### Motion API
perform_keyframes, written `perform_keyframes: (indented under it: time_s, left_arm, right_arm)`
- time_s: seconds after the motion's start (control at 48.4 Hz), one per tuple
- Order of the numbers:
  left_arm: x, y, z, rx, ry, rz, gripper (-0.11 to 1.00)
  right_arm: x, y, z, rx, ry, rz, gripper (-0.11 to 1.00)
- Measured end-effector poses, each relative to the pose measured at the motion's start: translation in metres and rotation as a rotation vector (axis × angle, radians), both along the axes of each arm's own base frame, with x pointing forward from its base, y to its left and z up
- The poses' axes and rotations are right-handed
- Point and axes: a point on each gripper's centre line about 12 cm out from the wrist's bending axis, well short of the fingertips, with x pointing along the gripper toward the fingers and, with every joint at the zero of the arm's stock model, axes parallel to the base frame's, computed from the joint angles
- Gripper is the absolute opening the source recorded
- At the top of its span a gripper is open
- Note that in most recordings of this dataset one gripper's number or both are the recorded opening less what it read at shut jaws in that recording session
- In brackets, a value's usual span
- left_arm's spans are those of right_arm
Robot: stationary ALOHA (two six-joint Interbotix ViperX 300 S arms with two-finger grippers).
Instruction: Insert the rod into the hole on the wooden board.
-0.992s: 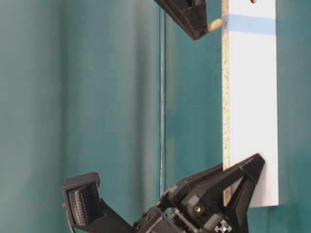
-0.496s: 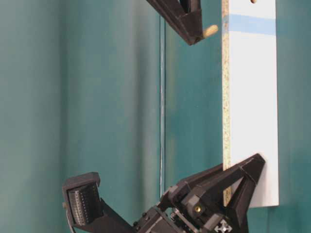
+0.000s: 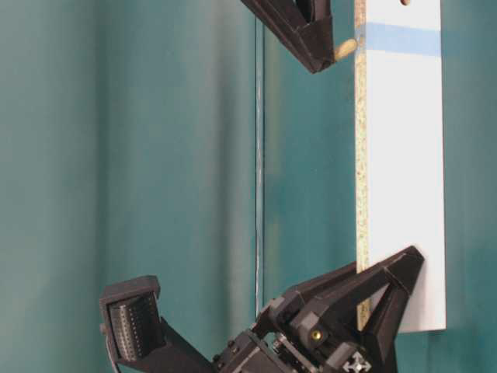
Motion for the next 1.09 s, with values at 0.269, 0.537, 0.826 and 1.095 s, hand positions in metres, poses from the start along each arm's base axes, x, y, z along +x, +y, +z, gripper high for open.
perform_keyframes:
  time_s: [0.269,0.537,0.826,1.095]
  left_arm:
    - [0.0004,-0.0006,0.0003,0.0,0.0,-0.002,0.33]
    - [0.0007,-0.0006,0.0006,0.0,0.0,-0.002,0.33]
    - [0.0006,-0.0006,0.0004,-0.001,0.002,0.0,0.33]
    - [0.001,-0.0006,0.0007,0.0,0.002,-0.002,0.33]
  right_arm:
    - [0.0001,0.0023,0.0,0.0,0.0,0.008,0.11]
    - [-0.0001,0.0035,-0.0009,0.001,0.008,0.011,0.11]
    - [0.0007,0.0053,-0.0039,0.001,0.02,0.017,0.11]
    - [0.0007,0.0055,-0.0039,0.001,0.02,0.019,0.11]
